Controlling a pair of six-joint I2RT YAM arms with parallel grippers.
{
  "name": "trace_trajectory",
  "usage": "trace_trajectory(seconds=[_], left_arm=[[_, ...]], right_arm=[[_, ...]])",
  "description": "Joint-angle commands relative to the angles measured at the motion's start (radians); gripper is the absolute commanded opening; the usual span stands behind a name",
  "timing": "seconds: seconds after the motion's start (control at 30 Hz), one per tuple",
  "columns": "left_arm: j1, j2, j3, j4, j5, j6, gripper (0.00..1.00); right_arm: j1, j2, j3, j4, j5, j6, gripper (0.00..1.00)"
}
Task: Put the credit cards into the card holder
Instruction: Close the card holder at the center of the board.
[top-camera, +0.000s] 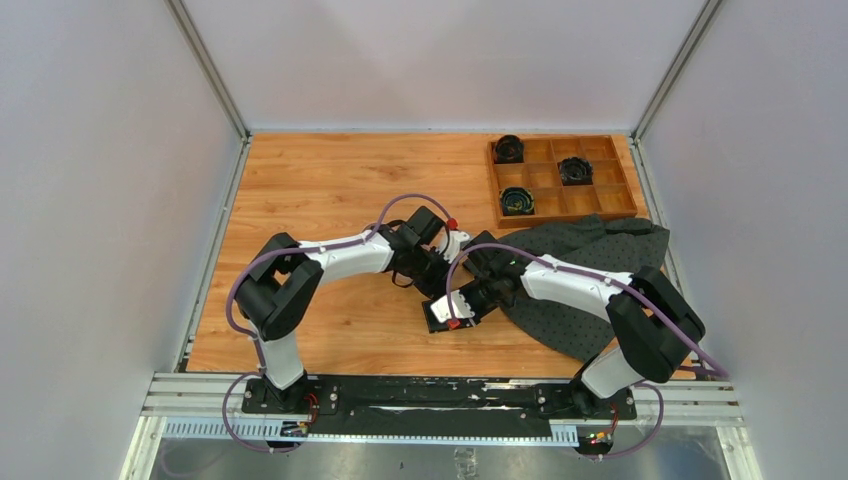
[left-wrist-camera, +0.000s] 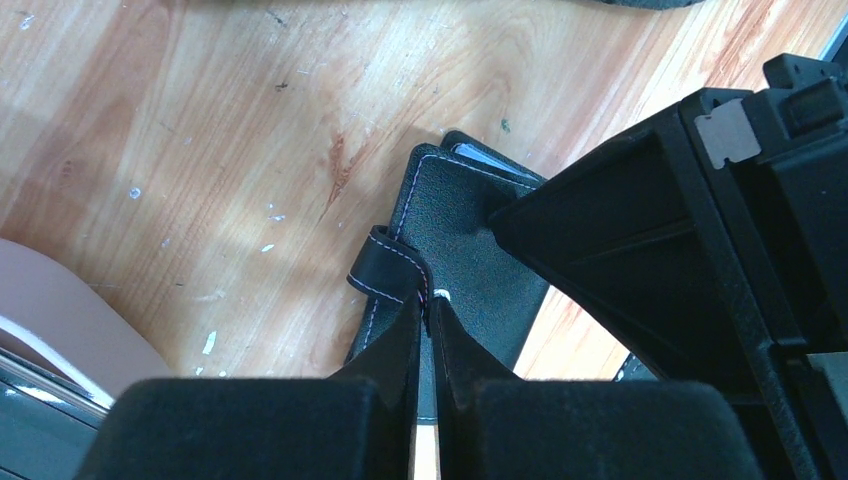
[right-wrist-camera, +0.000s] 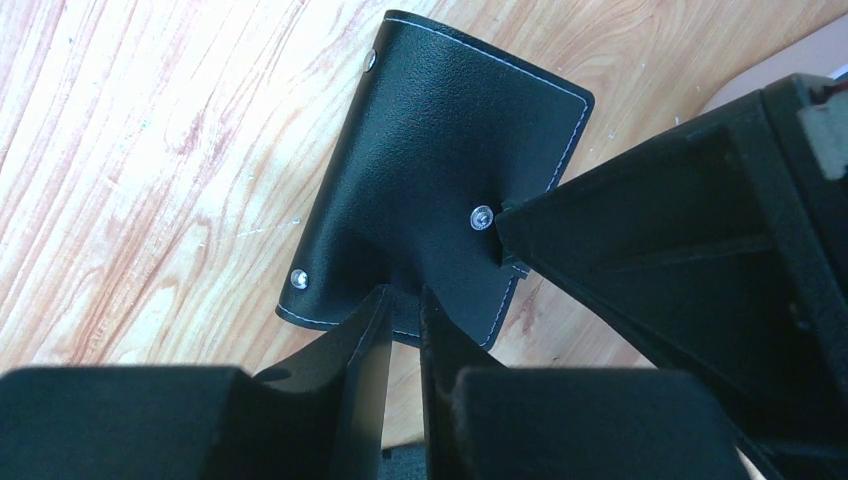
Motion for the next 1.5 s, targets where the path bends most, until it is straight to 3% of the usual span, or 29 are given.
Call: trace_trajectory(seconds=[0.0,0.7,1.1,1.33,1.47], left_arm=[[-0.021,0.045,0.010,-0.073,-0.041,0.033,0.05],[-0.051,0.036,0.042,-0.148,-0.077,0.068,0.14],[-0.037,0.010,0.026,-0.093,0.011,0.036,0.30],[0.001,-0.099,-0.048,-0.017,0.045,-0.029,0.46],[0.014,-0.157,-0.102,0.023,0.011,-0.041,0.49]], right_arm=[[0.019,0.039,-0.003,-0.021,0.045,0.009,0.19],[0.019,0.039,0.000,-0.027,0.036,0.022,0.17],[0.020,0.027,0.003,-0.029,0.021,0.043,0.17],[0.017,0.021,0.004,-0.031,0.019,0.057,0.17],[0.017,0.022,0.005,-0.032,0.016,0.058,0.17]])
